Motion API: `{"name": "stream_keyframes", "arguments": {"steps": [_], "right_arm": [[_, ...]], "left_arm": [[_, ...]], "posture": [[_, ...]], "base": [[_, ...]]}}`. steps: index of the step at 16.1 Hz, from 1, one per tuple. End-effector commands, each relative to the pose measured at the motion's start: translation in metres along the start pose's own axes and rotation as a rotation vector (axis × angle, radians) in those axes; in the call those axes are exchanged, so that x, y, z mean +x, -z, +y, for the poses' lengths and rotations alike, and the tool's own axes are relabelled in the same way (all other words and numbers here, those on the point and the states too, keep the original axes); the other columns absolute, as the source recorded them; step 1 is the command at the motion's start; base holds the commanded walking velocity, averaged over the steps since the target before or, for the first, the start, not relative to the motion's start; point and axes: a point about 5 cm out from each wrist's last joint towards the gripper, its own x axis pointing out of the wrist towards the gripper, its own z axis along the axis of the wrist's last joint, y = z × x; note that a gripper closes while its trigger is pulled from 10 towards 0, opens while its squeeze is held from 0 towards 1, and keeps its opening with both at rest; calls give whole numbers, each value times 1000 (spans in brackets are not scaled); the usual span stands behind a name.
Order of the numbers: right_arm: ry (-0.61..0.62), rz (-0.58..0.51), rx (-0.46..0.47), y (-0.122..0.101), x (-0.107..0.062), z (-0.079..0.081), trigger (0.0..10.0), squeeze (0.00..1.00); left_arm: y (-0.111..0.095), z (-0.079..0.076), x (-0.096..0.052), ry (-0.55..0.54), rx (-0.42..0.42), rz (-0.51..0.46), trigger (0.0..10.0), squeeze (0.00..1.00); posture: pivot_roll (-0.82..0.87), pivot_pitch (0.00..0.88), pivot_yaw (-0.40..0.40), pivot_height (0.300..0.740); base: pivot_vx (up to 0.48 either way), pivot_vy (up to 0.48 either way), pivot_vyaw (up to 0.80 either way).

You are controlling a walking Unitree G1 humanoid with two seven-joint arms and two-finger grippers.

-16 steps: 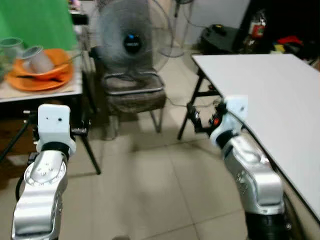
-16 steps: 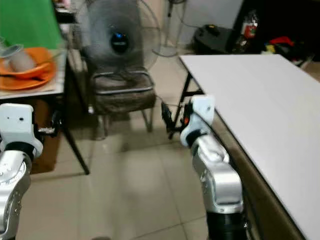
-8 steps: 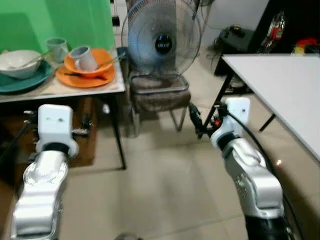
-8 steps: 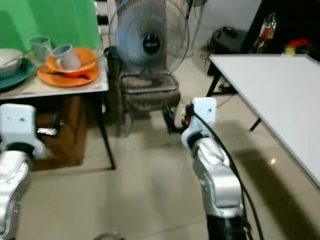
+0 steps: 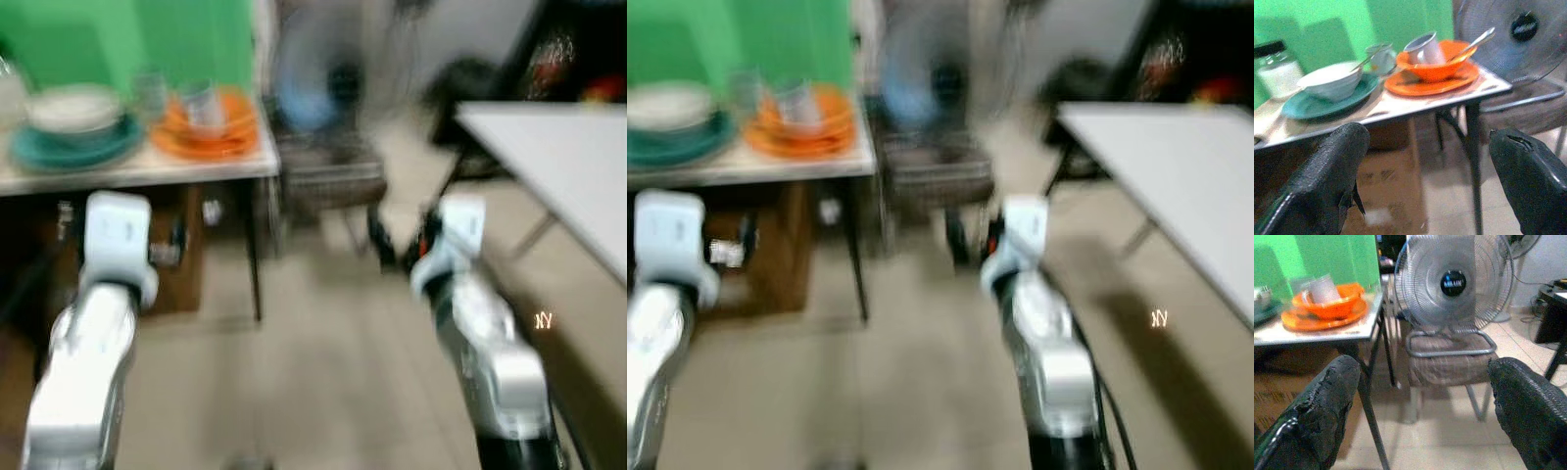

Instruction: Setting the table

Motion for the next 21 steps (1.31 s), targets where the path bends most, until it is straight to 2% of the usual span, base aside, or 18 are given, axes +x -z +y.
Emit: {"name": "stream_keyframes", "arguments": {"steps": [1,2,3,5,7,8,10,13,14,18,19,21], "right_arm": [[57,-18,-39,-6,0,-9,10000,1000],[76,-8,-46,-5,0,-11,10000,1000],[125,-34,-56,-5,-3,-19,10000,0],[202,-58,-48,-6,-11,-31,10000,0],[251,-48,-103,-3,-19,-42,10000,0],[247,-38,-95,-2,-21,-44,10000,0],[210,-27,-69,1,-33,-47,10000,0],[163,-23,-99,2,-34,-42,10000,0],[120,-30,-102,0,-26,-32,10000,0],[117,-24,-38,1,-17,-28,10000,0],[132,-20,-2,2,-17,-28,10000,0],[130,-5,6,4,-15,-26,10000,0]], "left_arm": [[-5,-5,1,42,-2,-27,10000,0],[-5,-6,2,54,-1,-30,10000,0],[-5,-8,3,81,3,-32,10000,0],[-1,-14,4,146,-1,-24,10000,0],[13,-20,0,221,-8,15,10000,0],[16,-20,-1,219,-16,21,10000,0],[33,-15,-9,178,-83,81,10000,0],[39,-15,-16,179,-76,94,10000,0],[35,-17,-16,187,-36,70,10000,0],[26,-20,-15,193,-8,34,10000,0],[27,-19,-16,187,3,38,10000,0],[25,-17,-16,188,17,32,10000,0]], "posture": [[207,0,-31,740],[207,0,-31,740],[191,0,-5,740],[167,0,30,740],[146,0,51,740],[146,0,51,740],[125,0,50,740],[128,0,35,740],[145,0,13,740],[177,0,-16,740],[178,0,-15,740],[178,0,-15,740]], "base": [[356,0,0],[356,0,0],[356,0,0],[349,0,0],[307,0,0],[307,0,0],[302,0,0],[300,0,533],[322,0,800],[319,0,800],[319,0,0],[322,0,0]]}}
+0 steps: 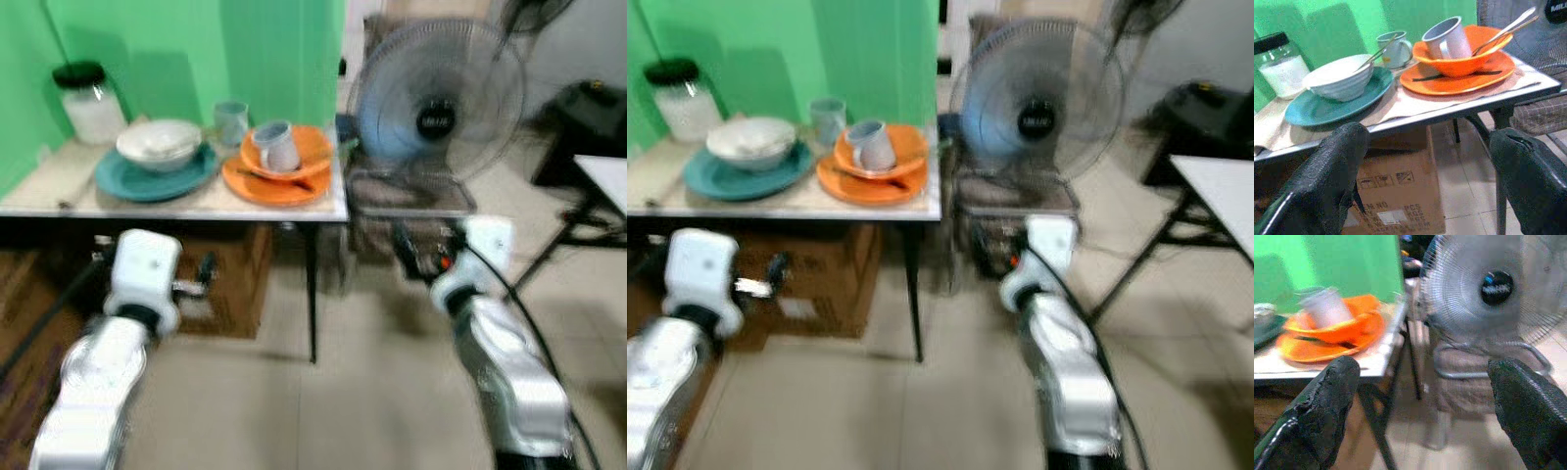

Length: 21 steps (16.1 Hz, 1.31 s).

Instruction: Setting the table

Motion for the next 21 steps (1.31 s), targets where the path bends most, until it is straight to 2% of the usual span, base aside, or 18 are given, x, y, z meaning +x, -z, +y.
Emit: {"name": "stream_keyframes", "arguments": {"steps": [1,4,7,11,13,17,19,21], "right_arm": [[-5,-23,25,-6,3,4,10000,0],[29,-85,-55,-13,1,1,10000,0],[1,-87,28,-11,-8,3,10000,0],[30,-84,-34,-10,-11,2,10000,0],[43,-92,-8,-13,-10,2,10000,0],[-22,-42,30,-12,-3,11,10000,0],[-64,-56,22,-13,-3,17,10000,0],[-84,-89,9,-22,-1,18,10000,0]], "left_arm": [[-4,6,1,-22,24,-6,10000,0],[-7,8,5,-29,18,-13,10000,0],[-8,4,3,9,20,-16,10000,0],[-7,-1,11,44,14,-10,10000,0],[-10,-3,12,57,13,-17,10000,0],[-8,-2,11,60,12,-9,10000,0],[-9,1,10,57,27,-12,10000,0],[-14,0,10,80,48,-27,10000,0]], "posture": [[177,0,-5,740],[160,0,21,740],[137,0,44,740],[109,0,72,740],[106,0,67,740],[121,0,62,740],[135,0,54,740],[140,0,50,740]], "base": [[326,0,0],[330,0,0],[334,0,0],[336,0,600],[337,0,256],[337,0,0],[336,0,0],[337,0,800]]}}
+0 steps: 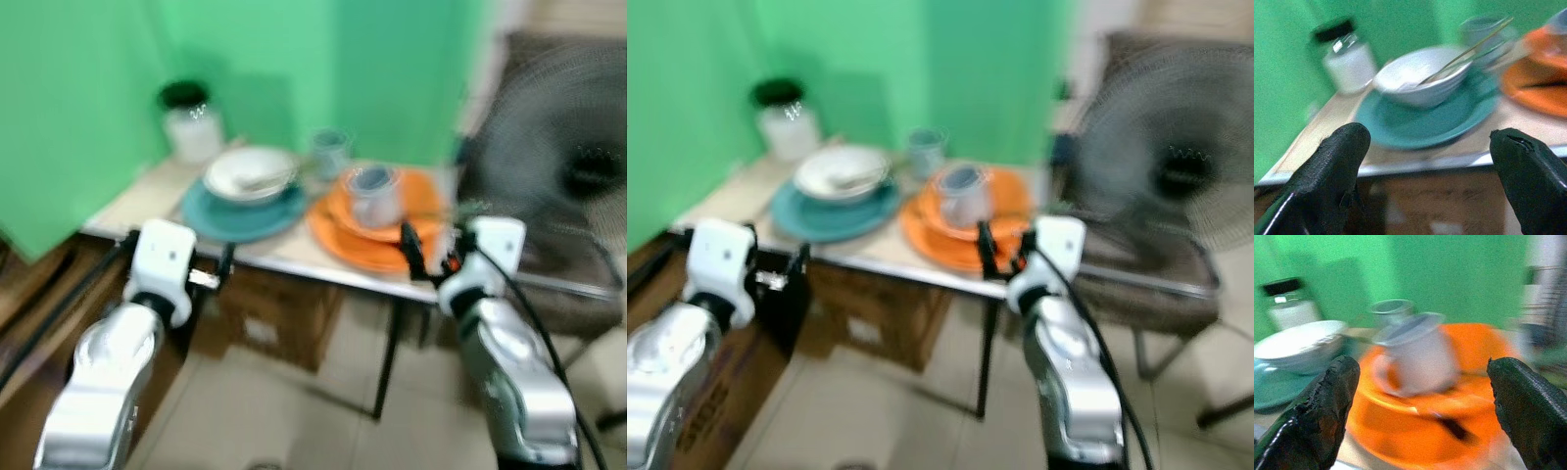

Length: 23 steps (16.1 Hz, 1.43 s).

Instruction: Setting the table

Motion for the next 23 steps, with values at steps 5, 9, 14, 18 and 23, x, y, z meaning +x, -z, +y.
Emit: {"name": "stream_keyframes", "arguments": {"steps": [5,9,14,18,23], "right_arm": [[-44,-78,26,-20,7,0,10000,0],[-39,-94,-13,-31,10,-9,10000,0],[-213,-15,-264,-52,15,-22,10000,0],[-396,52,-518,-73,22,-41,10000,0],[-638,274,-844,-79,34,-63,10000,0]], "left_arm": [[-10,-3,3,49,42,-36,10000,0],[-13,-10,6,117,49,-45,10000,0],[-18,-25,11,311,58,-73,10000,0],[-20,-41,8,606,46,-28,10000,0],[-32,-51,14,737,52,-103,10000,0]], "posture": [[146,0,48,740],[135,0,56,740],[108,0,57,740],[84,0,65,740],[67,0,56,740]], "base": [[335,0,160],[335,0,0],[62,0,0],[0,0,0],[0,0,0]]}}
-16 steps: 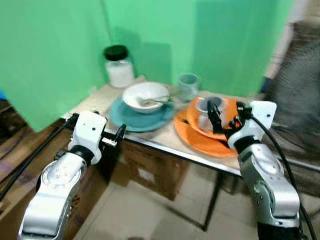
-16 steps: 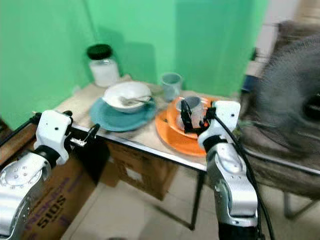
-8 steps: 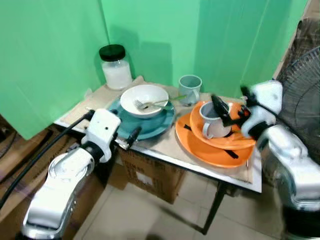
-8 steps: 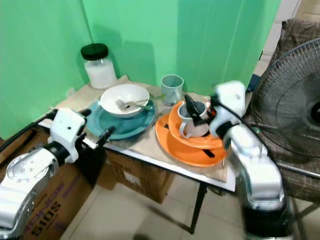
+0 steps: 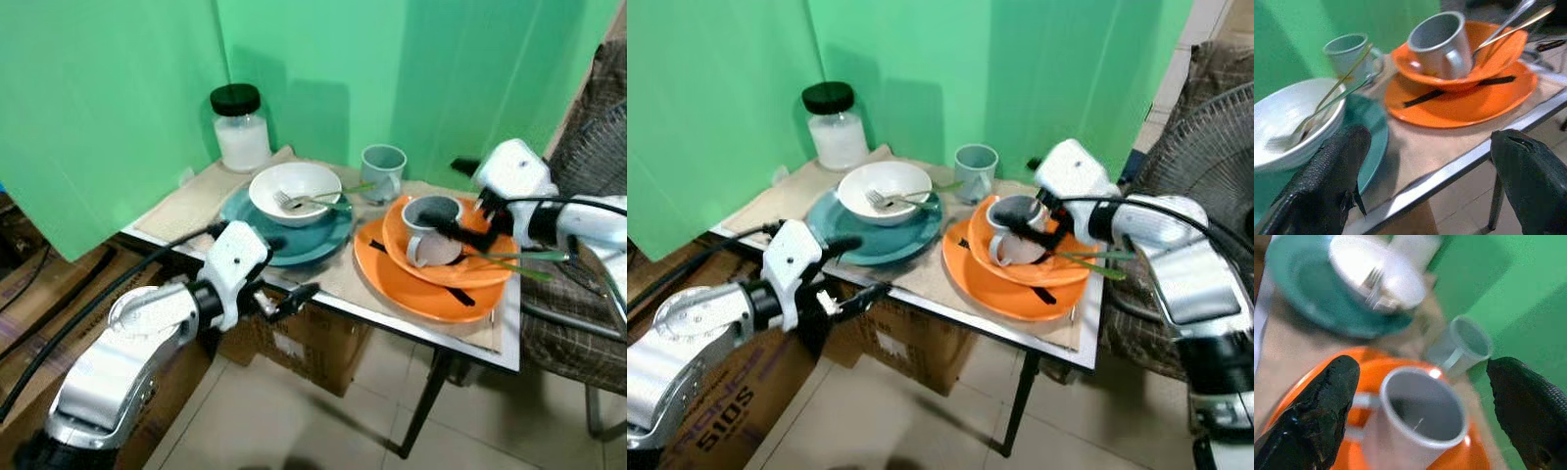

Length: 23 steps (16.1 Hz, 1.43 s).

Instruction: Setting the table

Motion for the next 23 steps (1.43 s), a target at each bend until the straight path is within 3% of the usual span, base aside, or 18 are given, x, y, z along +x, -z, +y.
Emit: {"name": "stream_keyframes", "arguments": {"steps": [1,4,5,6,7,8,12,17,23], "right_arm": [[-80,35,-58,1,6,0,10000,0],[-218,91,-134,4,17,0,10000,0],[-221,127,-179,6,20,-3,9255,0],[-202,147,-200,8,23,-9,4196,0],[-194,151,-201,8,25,-11,4196,0],[-176,168,-211,8,27,-16,0,0],[-220,213,-224,10,29,-24,0,0],[-314,276,-227,17,18,-26,0,0],[-352,314,-249,20,17,-25,0,0]], "left_arm": [[-5,-3,1,67,8,-12,10000,0],[-9,-11,2,167,21,-15,10000,0],[-10,-11,3,178,27,-17,10000,0],[-10,-11,4,183,35,-18,10000,0],[-10,-11,5,186,37,-18,10000,0],[-10,-11,6,191,40,-13,10000,0],[-9,-10,6,198,47,-2,10000,0],[-9,-10,5,212,55,10,10000,0],[-8,-10,6,219,60,15,10000,0]], "posture": [[65,0,54,740],[68,0,46,740],[68,0,44,740],[66,0,45,740],[66,0,44,740],[66,0,44,740],[72,0,41,740],[74,0,43,740],[78,0,38,740]], "base": [[0,0,0],[0,0,0],[0,0,0],[0,0,0],[0,0,0],[0,0,0],[0,0,0],[0,0,0],[0,0,0]]}}
